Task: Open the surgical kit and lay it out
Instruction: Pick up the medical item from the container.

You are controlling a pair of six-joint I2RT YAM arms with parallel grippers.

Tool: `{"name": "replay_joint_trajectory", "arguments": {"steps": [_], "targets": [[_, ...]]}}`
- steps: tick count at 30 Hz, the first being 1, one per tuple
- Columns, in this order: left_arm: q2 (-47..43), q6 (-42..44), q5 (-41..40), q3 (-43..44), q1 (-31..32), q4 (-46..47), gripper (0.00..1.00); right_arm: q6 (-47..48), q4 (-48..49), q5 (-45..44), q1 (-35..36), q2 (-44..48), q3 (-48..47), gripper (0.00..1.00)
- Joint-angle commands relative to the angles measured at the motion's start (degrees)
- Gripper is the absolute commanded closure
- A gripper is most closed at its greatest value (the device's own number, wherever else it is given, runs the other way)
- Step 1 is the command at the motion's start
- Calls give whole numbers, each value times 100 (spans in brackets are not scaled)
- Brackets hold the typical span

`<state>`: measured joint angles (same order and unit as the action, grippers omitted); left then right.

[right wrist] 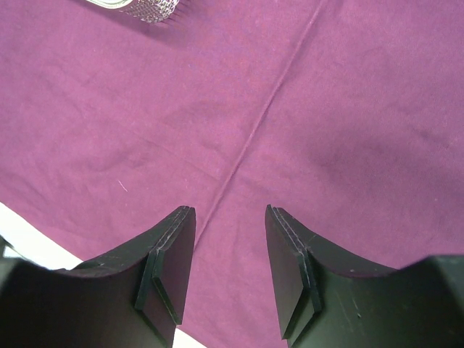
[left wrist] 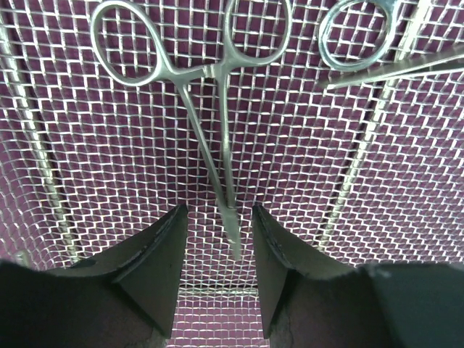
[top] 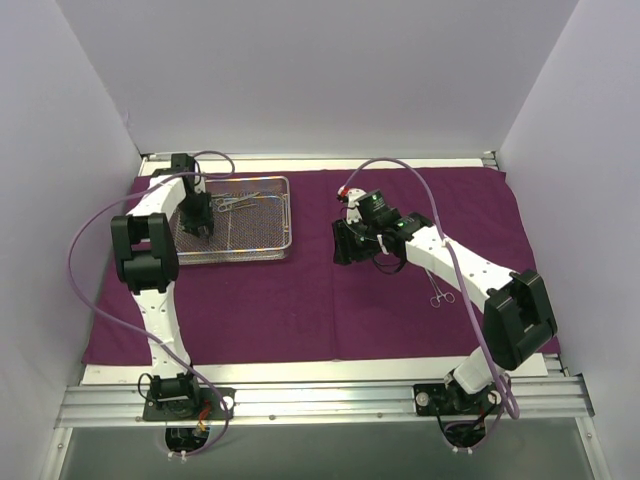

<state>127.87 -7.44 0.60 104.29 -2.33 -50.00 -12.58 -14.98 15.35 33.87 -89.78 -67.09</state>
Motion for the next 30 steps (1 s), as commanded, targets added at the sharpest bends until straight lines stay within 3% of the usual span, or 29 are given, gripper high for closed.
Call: {"name": "replay_joint_trajectory", "arguments": {"steps": [1,5,9,13,16,17,18,30], "targets": [[141,-108,-173,153,-31,227,50,98,-92,20,15,189,-76,56],[387,-117,-86,407,-92,-123,51,115,-119,20,15,197,-102,57],[572,-82,-121,487,-75,-326,60,107,-110,-6,-3,198,-146,57],[668,-65,-60,443,-101,-449,78,107,-101,-32,-3,197,-173,57],[704,23,142,408,-101,-406,81,98,-93,-41,-3,206,-190,57],[678,50,186,382,-101,-397,93,98,-101,-50,-3,206,-199,57],[590,67,160,364,-101,-371,98,98,-119,-67,-3,206,-217,57],[-799,50,212,513,-110,-475,98,344,-382,-164,-3,-110,-823,57]]}}
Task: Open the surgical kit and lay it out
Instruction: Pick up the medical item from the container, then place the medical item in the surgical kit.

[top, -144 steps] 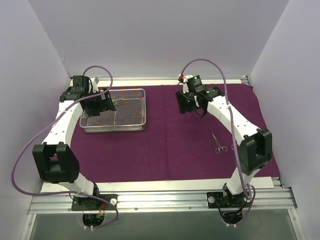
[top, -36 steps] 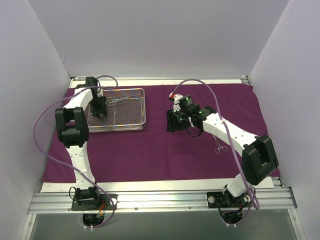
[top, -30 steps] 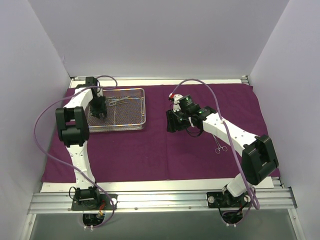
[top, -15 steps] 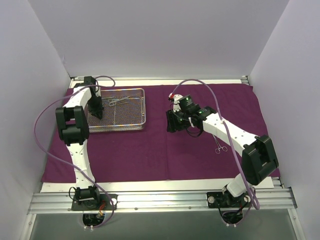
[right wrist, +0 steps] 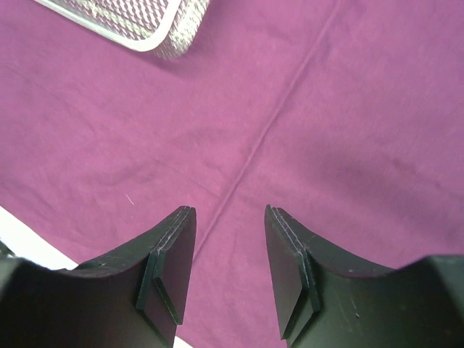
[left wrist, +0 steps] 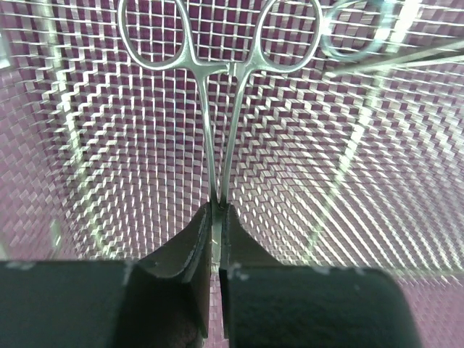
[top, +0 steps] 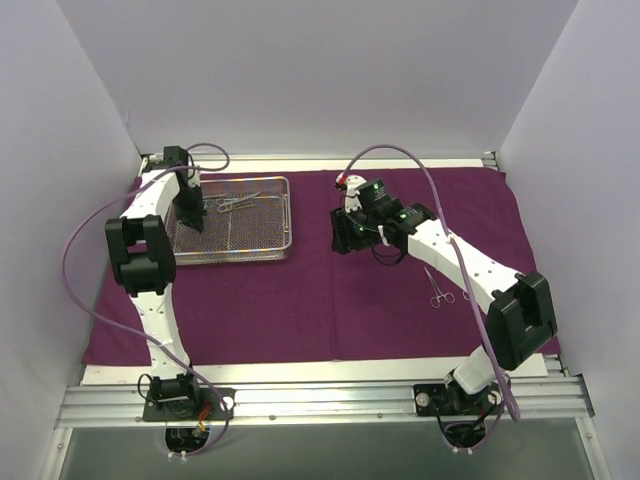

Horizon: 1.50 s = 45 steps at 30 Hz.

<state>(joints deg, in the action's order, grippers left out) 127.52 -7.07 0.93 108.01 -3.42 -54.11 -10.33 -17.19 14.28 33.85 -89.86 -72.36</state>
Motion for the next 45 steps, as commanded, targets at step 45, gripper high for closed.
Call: {"name": "replay_joint_trajectory", "arguments": {"steps": [45], "targets": [[-4007,347,1261,-2091,4226,190,98,-2589,1017,4320,-1056,-576,-490,39]]}}
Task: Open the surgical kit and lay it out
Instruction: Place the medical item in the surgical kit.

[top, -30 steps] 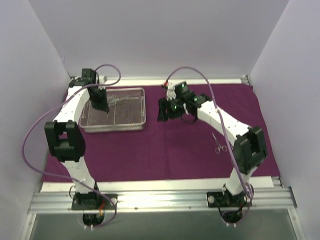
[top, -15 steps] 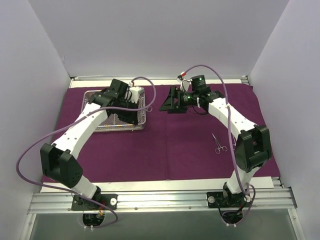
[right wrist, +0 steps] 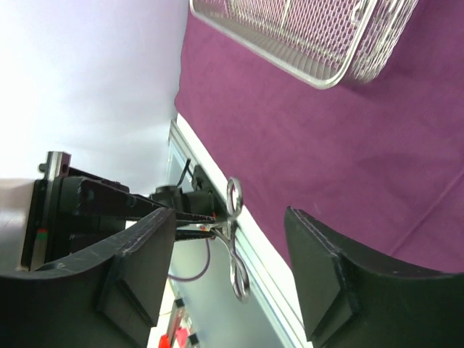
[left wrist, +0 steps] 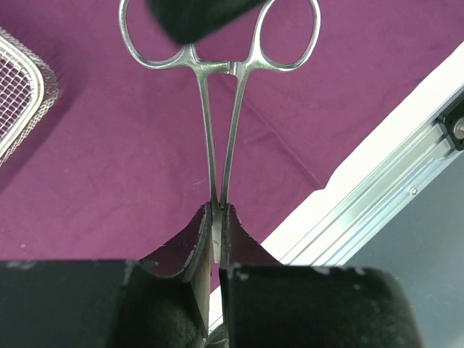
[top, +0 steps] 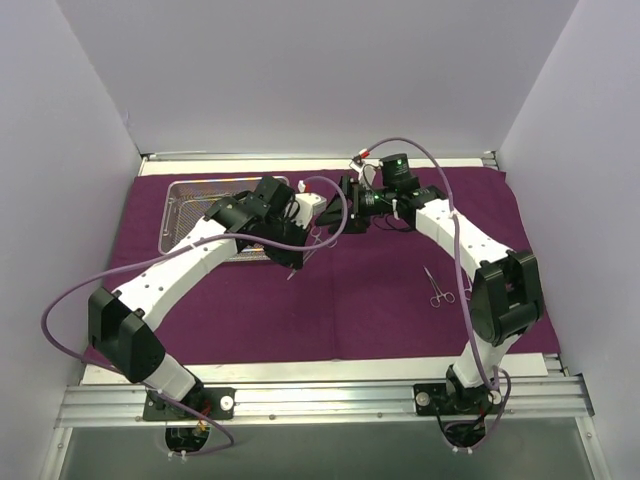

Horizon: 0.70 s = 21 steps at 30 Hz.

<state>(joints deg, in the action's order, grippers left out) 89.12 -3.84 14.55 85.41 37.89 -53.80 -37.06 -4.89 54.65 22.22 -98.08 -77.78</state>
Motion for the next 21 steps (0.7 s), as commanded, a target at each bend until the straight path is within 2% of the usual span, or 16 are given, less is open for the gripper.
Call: {"name": "replay_joint_trajectory", "arguments": {"steps": [1,9,12,14,16,19,20,21], "targets": [[-158,23,-136,204,148,133,98,189,-293,291,116,246,61,41],[-167,93,-189,275,342,37,98,322,-461,511,388,272,228,56],[-228,120,-189,266,368,1,98,278,-417,634,432,263,324,78],[-255,164,-154,275,377,-43,98,313,-399,739,424,290,386,100],[-316,164,-154,240,377,-61,98,314,-234,792,380,403,474,100],[-456,-3,-49,126,360,18,71,269,-4,959,354,596,632,100],[-501,-99,39,91,342,54,64,287,5,968,327,650,658,100],[-571,-152,144,-5,325,193,48,287,31,994,284,702,693,100]]}}
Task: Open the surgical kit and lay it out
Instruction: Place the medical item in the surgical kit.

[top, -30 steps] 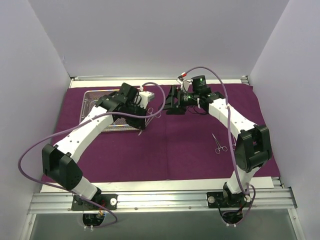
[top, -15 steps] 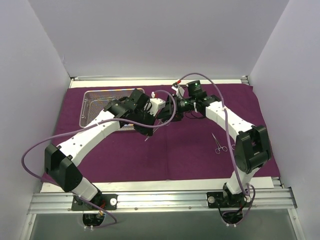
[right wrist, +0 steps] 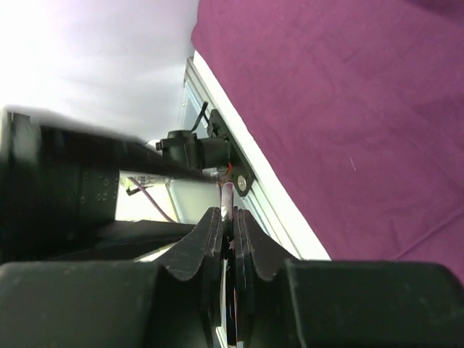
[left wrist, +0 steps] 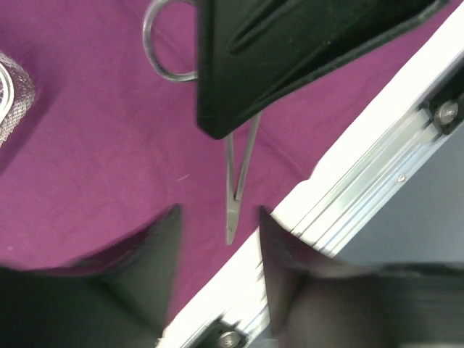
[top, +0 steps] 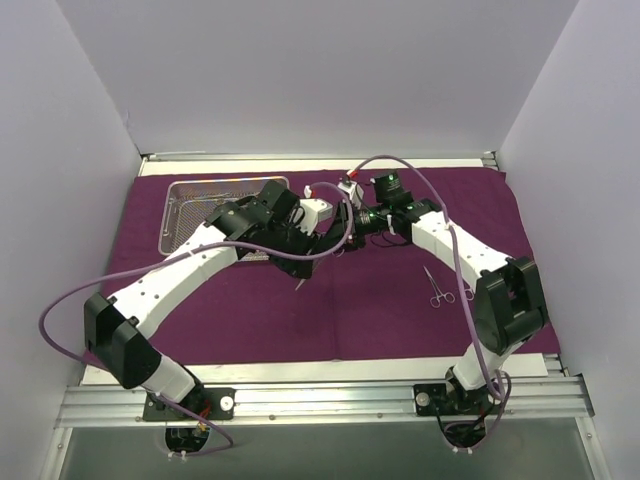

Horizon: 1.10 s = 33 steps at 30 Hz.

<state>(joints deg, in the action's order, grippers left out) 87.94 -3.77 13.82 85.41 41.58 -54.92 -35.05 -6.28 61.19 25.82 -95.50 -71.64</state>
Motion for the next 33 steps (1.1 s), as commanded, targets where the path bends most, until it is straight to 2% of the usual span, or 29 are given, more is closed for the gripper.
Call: {"name": "replay_joint_trajectory", "arguments": {"steps": [1,2,3,6,12,24,26,27,30,31,32,33], "targets": [[-619,-220,452,-85,-62,402,41,60,224,376,-121,549,123,100],[-707,-342,620,-268,-80,655,32,51,250,437,-200,594,202,100],[-804,-413,761,-366,-106,805,28,59,259,473,-218,638,246,100],[-1051,-642,1420,-682,-168,1289,22,165,250,613,-218,805,360,100],[-1499,-835,2289,-1263,-405,1720,20,376,189,772,-218,1148,449,100],[-1359,-1011,2801,-1456,-520,1993,19,210,381,895,-95,1473,396,100],[-1350,-1116,3063,-1527,-520,2186,27,25,566,860,-86,1526,379,100],[-1332,-1126,3152,-1536,-528,2196,43,-54,619,868,-86,1552,387,100],[-1227,-1152,3468,-1588,-546,2178,65,-598,1295,816,-78,1684,483,100],[-1209,-1152,3504,-1632,-546,2195,78,-765,1662,824,-78,1736,510,100],[-1218,-1204,3530,-1667,-563,2257,85,-976,1787,816,-78,1754,536,100],[-1227,-1231,3531,-1694,-607,2240,96,-908,1658,746,-78,1789,493,100]]}}
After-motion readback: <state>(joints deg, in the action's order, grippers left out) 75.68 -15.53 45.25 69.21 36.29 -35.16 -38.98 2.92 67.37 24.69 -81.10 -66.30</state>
